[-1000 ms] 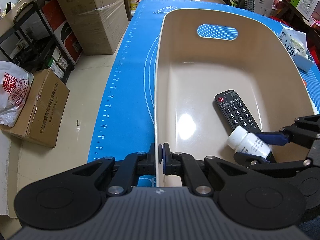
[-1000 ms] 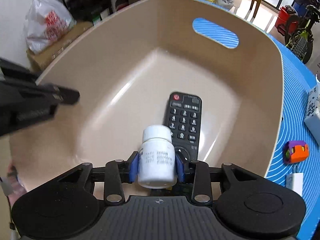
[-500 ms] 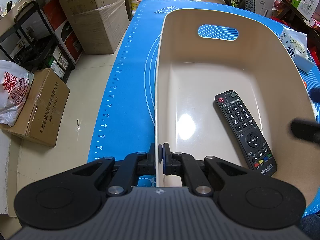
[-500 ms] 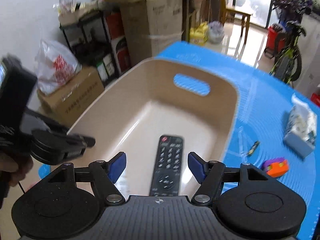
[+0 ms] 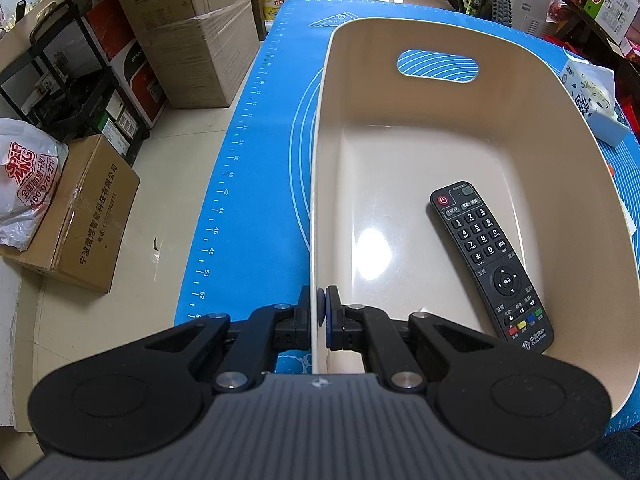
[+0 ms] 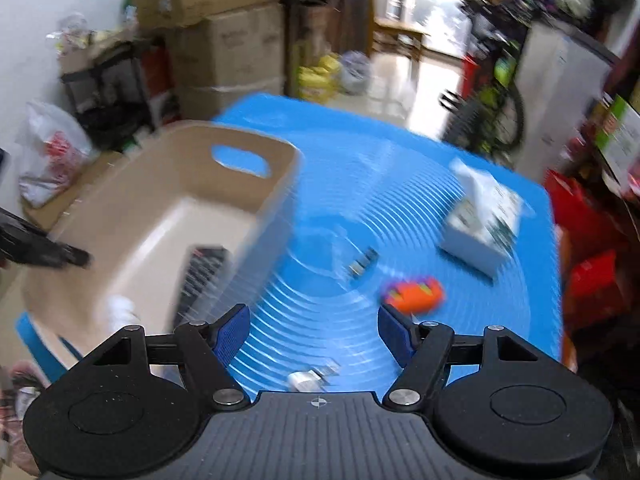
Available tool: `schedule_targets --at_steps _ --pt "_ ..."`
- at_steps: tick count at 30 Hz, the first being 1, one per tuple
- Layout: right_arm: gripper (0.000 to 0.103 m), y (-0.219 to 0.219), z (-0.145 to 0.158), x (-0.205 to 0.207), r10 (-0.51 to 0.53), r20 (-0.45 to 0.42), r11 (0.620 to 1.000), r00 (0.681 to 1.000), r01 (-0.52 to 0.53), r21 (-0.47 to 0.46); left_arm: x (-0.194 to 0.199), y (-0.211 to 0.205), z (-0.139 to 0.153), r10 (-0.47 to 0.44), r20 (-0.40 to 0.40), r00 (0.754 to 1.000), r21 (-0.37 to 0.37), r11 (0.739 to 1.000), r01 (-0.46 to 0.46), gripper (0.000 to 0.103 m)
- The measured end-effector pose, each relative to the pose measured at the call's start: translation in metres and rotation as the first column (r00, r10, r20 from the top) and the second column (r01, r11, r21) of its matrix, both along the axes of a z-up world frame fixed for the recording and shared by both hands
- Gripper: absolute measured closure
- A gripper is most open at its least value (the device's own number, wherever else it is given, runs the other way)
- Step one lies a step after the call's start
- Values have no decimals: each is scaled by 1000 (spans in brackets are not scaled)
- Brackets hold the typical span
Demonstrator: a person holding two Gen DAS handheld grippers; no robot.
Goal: Organize rigid objects
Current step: 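Move the right gripper to the green ointment tin inside the tape roll, then grasp the green ointment tin with the right gripper and lift it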
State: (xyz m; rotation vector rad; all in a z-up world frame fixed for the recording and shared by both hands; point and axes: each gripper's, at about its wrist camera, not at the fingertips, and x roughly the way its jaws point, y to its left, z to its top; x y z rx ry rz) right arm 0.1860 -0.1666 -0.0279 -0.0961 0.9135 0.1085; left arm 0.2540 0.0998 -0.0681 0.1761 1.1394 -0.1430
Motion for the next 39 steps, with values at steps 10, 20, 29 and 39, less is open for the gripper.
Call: schedule_targets --at_steps 10,20,29,39 --pt "38 -44 -60 -17 -102 -144 994 984 98 -37 0 0 0 -1 0 1000 2 1000 1 96" --pt "44 -71 -79 -34 -190 -228 979 955 200 22 0 0 0 -1 0 1000 2 1000 1 96" --pt "49 -54 -84 -43 -111 -243 992 964 121 28 0 0 0 -2 0 1000 4 1000 2 96" --pt "50 -39 -97 -42 -39 -274 999 961 45 14 -1 0 0 -2 0 1000 4 1000 2 96"
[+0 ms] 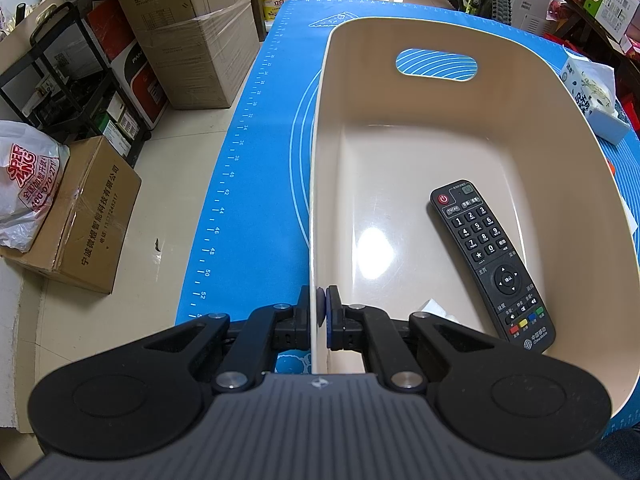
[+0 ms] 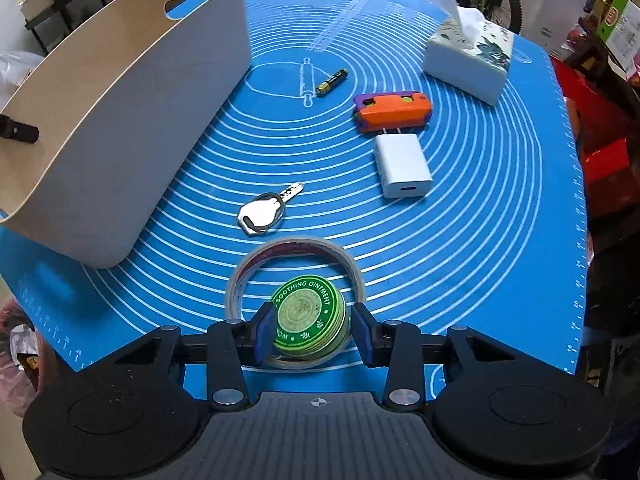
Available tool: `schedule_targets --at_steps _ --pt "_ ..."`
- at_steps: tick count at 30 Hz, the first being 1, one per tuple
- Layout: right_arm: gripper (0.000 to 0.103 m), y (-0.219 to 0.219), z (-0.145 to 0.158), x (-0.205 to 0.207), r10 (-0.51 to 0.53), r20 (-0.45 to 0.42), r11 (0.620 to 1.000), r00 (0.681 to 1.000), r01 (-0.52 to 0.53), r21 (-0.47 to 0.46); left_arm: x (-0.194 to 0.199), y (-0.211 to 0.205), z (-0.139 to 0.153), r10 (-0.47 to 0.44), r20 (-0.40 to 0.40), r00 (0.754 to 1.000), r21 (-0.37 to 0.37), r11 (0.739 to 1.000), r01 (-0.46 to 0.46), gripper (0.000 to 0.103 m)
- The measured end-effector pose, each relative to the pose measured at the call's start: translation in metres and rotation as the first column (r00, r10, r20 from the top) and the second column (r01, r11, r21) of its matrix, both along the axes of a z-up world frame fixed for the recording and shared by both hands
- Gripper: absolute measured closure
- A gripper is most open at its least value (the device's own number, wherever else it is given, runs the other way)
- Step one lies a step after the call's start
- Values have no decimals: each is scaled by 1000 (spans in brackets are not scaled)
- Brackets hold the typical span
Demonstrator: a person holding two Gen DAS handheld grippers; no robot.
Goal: Organize rigid objects
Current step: 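Grasp the green ointment tin with the right gripper and lift it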
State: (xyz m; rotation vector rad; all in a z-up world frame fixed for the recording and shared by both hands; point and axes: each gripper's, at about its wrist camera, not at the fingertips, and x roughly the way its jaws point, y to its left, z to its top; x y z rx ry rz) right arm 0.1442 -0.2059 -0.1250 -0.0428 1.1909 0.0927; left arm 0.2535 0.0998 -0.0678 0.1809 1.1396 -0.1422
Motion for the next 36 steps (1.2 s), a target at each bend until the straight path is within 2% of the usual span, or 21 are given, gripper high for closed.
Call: schedule_targets --at_steps 14,19,20,22,27,36 --pt "41 22 -12 5 103 0 990 995 -103 -94 0 0 0 0 0 1000 -1 1000 0 96" --pt "43 18 -22 6 77 -29 994 997 -79 -76 0 0 0 0 0 1000 0 1000 0 96" --pt "48 18 -22 5 72 -25 995 997 -73 -70 0 0 0 0 0 1000 0 1000 0 96" --pt "50 14 -23 5 55 -26 997 998 -56 -43 0 0 1 0 0 1000 0 1000 0 96" --pt "50 14 -21 1 48 8 998 999 -48 -43 0 0 0 0 0 1000 0 1000 0 96" --pt "50 3 11 -1 7 103 1000 995 -6 -10 0 0 0 1 0 1000 0 1000 -1 96"
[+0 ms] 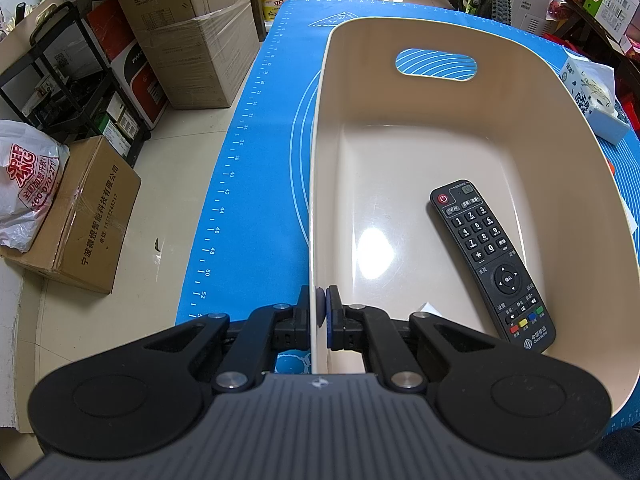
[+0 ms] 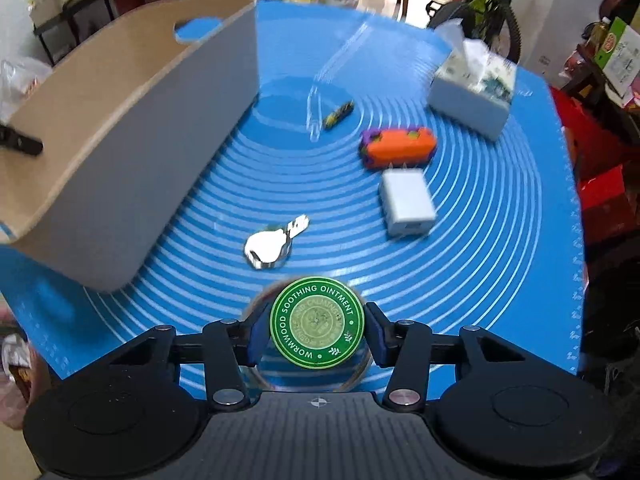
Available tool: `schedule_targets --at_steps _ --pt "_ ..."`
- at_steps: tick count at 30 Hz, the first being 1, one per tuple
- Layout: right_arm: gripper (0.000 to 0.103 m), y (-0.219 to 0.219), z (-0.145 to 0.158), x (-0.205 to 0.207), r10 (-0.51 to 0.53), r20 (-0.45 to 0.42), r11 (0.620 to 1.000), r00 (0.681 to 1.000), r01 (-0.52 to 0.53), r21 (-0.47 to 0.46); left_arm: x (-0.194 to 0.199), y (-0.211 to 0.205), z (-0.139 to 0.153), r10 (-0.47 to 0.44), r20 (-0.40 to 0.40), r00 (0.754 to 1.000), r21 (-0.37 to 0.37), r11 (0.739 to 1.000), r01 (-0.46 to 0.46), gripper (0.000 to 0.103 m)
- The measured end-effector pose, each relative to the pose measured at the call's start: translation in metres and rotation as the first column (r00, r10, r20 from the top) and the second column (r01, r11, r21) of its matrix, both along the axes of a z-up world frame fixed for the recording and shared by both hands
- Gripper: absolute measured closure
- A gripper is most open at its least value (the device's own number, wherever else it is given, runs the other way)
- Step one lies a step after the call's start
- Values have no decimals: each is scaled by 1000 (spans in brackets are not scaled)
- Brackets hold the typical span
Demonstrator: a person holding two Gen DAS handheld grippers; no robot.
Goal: Organize rigid objects
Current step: 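Grasp the green ointment tin with the right gripper and lift it, then lower the ointment tin into the basket onto the remote and release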
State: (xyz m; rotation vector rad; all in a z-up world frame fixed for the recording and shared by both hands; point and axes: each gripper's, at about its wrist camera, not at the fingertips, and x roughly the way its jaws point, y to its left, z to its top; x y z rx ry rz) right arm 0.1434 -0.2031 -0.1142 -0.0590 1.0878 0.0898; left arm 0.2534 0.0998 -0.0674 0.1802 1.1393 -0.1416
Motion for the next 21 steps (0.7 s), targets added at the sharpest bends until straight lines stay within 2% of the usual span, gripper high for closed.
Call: schedule_targets --at_steps 8,13,21 --pt "50 6 53 17 -26 161 998 987 17 55 0 0 0 -1 0 1000 1 1000 1 96" --pt "50 33 78 40 6 244 995 970 -30 93 0 0 0 -1 0 1000 1 1000 1 96" --pt "50 92 86 72 55 296 982 953 -104 154 -1 1 1 -5 2 1000 7 1000 5 96"
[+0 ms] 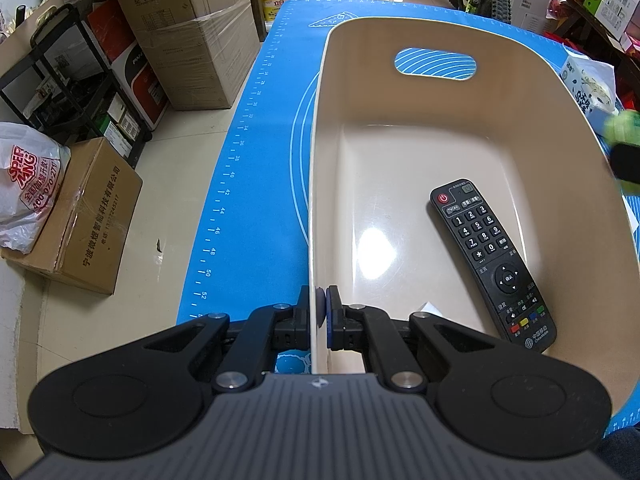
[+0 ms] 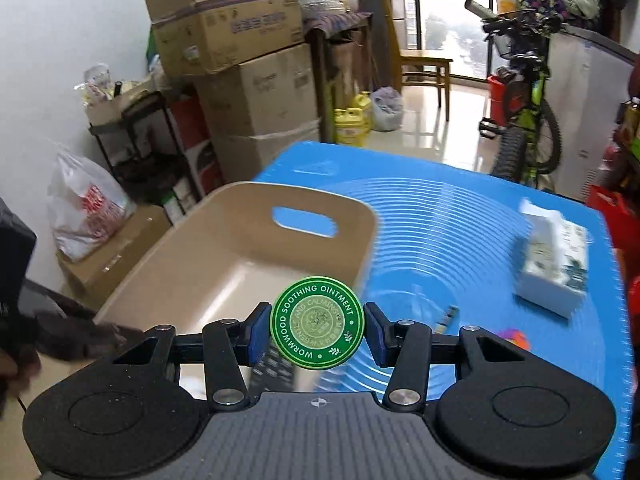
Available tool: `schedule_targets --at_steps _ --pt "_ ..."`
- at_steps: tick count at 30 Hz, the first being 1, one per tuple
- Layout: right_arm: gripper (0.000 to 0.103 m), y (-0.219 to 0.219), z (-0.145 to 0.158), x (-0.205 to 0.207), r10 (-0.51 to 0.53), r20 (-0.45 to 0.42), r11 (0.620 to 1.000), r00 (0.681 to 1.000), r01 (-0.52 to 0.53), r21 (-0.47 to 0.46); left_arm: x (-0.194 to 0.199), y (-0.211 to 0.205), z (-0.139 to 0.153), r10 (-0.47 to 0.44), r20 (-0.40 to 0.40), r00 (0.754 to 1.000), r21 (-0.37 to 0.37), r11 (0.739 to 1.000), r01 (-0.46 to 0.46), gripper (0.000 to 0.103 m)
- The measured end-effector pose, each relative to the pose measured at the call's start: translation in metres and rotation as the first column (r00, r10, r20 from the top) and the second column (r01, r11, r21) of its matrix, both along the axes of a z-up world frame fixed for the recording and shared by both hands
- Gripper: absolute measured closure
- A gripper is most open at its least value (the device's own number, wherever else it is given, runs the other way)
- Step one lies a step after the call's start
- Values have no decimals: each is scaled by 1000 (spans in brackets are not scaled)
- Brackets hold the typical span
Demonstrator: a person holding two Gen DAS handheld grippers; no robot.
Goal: Organize rigid objects
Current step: 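Lower the ointment tin into the basket onto the remote and release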
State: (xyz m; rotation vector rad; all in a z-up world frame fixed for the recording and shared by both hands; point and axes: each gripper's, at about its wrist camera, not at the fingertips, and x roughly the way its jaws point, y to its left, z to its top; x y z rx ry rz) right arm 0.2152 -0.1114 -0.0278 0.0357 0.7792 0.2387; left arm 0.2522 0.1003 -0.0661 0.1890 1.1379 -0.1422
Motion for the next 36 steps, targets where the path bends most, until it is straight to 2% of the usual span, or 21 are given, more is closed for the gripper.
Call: schedule_targets --at_steps 6,10,17,23,24,27,29,36 --pt "50 45 -17 17 60 -50 998 997 -61 -27 0 0 0 0 0 1000 -1 1000 0 96" --pt "50 67 -34 20 98 -123 993 988 -106 -58 0 -1 0 -3 0 1000 3 1000 3 96" --pt "50 90 -61 27 140 -240 979 961 -170 -109 0 -1 0 -3 1 1000 6 1000 3 96" --pt "48 98 -74 26 145 -297 965 944 -201 -169 0 -1 -1 -3 1 1000 7 1000 3 96" --pt "42 98 -75 26 145 -300 964 943 -203 -172 0 -2 -1 -4 1 1000 9 1000 4 96" --pt "40 98 -75 23 147 -292 965 945 -202 -168 0 -2 -2 -4 0 1000 10 1000 4 96" --pt "37 93 -71 21 154 -277 973 948 -195 -127 0 -2 -2 -3 -1 1000 10 1000 3 96" --pt "30 80 -43 14 152 -208 983 966 -170 -71 -1 -3 -1 -2 -3 1000 14 1000 2 96"
